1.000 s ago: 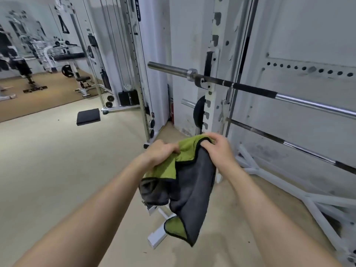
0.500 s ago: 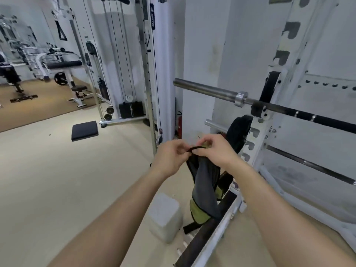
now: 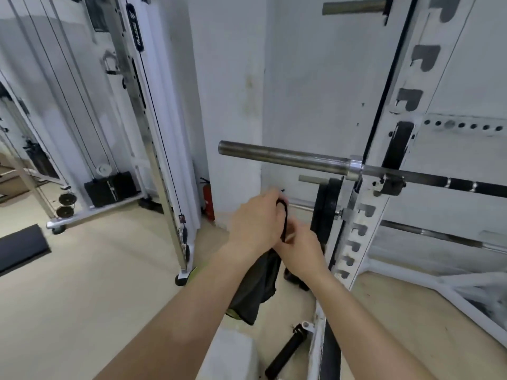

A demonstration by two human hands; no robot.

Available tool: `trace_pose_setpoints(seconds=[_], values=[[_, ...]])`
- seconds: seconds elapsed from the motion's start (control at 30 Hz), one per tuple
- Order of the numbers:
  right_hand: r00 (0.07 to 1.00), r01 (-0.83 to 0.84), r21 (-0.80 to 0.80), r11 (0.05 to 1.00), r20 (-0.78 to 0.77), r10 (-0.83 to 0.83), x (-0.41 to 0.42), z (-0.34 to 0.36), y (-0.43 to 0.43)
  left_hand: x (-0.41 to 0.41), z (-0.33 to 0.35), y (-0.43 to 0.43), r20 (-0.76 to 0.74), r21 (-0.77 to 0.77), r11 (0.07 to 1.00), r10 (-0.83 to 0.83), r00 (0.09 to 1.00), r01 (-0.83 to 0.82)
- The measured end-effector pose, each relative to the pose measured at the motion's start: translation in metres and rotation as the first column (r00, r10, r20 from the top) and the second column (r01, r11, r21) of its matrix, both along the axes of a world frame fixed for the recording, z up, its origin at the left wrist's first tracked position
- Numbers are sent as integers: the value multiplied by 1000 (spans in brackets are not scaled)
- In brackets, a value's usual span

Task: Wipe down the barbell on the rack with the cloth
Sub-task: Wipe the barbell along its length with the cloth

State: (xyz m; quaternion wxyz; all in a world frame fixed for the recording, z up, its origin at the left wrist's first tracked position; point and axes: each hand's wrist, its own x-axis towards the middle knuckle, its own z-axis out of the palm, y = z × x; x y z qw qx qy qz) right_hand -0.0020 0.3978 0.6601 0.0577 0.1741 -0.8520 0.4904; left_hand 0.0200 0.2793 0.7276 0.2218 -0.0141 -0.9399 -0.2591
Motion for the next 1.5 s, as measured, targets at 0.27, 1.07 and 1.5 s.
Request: trace_pose_setpoints(seconds=[0.27,1.07,1.5], values=[[934,-142,-269,953,283,219,-79,-34,-27,-100,23,-75,-41,113,973,-200,979,203],[643,759,573,309,-588,-491,-291,86,-41,-365,27,-165,-127,-439,877,-276,953,196],[655,750,539,383,-685,-318,-295,38,-117,-350,-22,-160,-186,-556,814,-319,929,168]])
